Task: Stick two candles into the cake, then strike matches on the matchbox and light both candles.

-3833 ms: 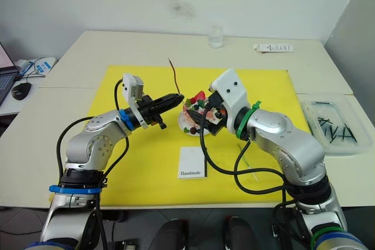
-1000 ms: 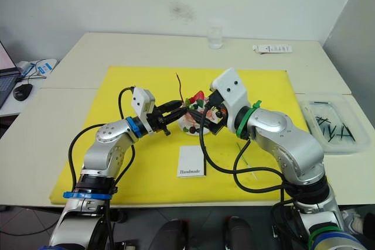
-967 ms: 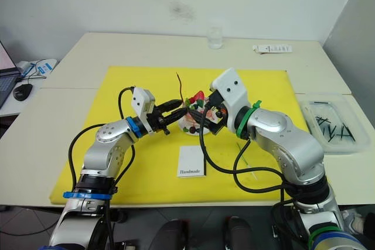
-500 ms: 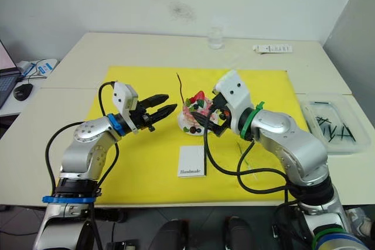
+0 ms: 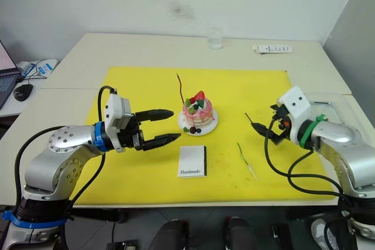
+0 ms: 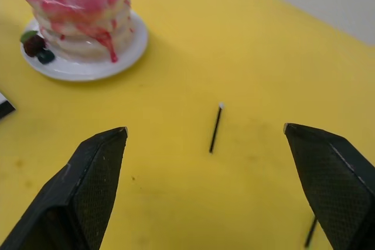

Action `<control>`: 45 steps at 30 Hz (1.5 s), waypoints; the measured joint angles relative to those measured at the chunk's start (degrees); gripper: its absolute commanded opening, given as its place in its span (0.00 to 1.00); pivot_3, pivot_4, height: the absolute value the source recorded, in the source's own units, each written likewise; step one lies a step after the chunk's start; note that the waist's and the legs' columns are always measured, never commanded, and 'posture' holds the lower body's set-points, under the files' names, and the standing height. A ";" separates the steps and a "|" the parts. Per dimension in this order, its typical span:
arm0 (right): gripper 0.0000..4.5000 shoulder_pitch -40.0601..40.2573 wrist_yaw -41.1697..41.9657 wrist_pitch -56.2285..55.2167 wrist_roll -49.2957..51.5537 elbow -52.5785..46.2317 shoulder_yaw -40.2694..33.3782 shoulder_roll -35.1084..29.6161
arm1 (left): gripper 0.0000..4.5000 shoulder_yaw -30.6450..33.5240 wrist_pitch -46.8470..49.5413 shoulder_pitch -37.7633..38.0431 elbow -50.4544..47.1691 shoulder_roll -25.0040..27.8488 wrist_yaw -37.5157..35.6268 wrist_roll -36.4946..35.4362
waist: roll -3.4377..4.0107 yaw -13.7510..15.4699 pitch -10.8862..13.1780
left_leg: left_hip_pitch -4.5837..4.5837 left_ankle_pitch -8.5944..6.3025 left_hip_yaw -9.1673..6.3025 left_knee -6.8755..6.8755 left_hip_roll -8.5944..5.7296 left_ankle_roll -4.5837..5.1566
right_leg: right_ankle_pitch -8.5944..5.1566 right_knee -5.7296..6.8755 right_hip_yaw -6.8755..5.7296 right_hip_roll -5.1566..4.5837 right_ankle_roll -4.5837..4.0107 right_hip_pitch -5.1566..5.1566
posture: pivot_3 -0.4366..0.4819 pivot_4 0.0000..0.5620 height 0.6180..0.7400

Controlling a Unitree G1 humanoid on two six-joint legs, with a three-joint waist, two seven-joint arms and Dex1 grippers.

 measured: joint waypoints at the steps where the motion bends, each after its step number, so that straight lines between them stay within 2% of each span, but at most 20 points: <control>1: 1.00 1.47 0.24 -0.44 0.07 -0.19 -0.21 0.04 | 0.99 -0.99 0.06 0.01 -1.02 -0.32 -0.28 -0.35 | 0.01 0.01 0.00 | 0.01 0.00 0.00 0.00 0.00 0.00 | 0.00 0.00 0.00 0.01 0.00 0.01 | 0.48 0.27 1.00; 10: 1.00 14.69 1.04 0.23 2.36 -12.12 1.70 0.92 | 0.99 -10.13 -6.90 0.35 -2.39 -0.87 -6.64 2.73 | 0.01 0.02 0.00 | 0.06 0.00 -0.04 0.00 0.02 0.00 | -0.02 0.01 0.00 0.11 -0.04 0.04 | 0.48 0.27 1.00; 14: 1.00 18.53 -1.15 0.40 2.19 -15.26 2.91 2.05 | 0.99 -11.19 -9.10 1.05 -2.58 -0.86 -8.06 3.32 | 0.01 -0.03 0.00 | 0.08 -0.01 -0.05 0.01 0.01 -0.01 | -0.03 0.00 0.01 0.09 -0.04 0.05 | 0.48 0.27 1.00; 23: 1.00 19.23 -5.39 0.10 -1.93 -16.16 8.29 3.33 | 0.99 -11.10 -9.16 -0.13 -2.42 -1.53 -7.58 3.10 | 0.01 0.00 0.00 | 0.06 -0.01 -0.07 0.02 -0.01 -0.01 | -0.03 -0.01 0.01 0.09 -0.05 0.07 | 0.48 0.27 1.00; 33: 1.00 19.66 -6.01 0.09 -4.37 -16.13 8.77 2.69 | 0.99 -10.68 -10.26 -0.03 -1.88 -1.70 -7.34 3.55 | 0.01 0.01 0.00 | 0.07 0.00 -0.08 0.02 -0.02 -0.01 | -0.03 -0.02 0.00 0.11 -0.05 0.07 | 0.48 0.27 1.00; 36: 0.85 20.52 -5.47 0.22 -4.43 -16.14 8.79 1.68 | 1.00 -10.68 -10.26 0.10 -1.88 -1.98 -6.88 3.55 | 0.01 0.01 0.00 | 0.07 0.00 -0.07 0.02 -0.02 -0.01 | -0.03 -0.02 0.01 0.11 -0.05 0.08 | 0.48 0.27 1.00; 45: 0.13 19.89 -4.12 0.90 -4.37 -15.05 8.76 0.88 | 1.00 -10.70 -8.97 -0.28 -1.89 -3.99 -4.83 3.20 | 0.00 0.03 -0.01 | 0.07 0.00 -0.09 0.05 -0.04 -0.01 | -0.02 -0.02 0.01 0.11 -0.03 0.11 | 0.48 0.27 1.00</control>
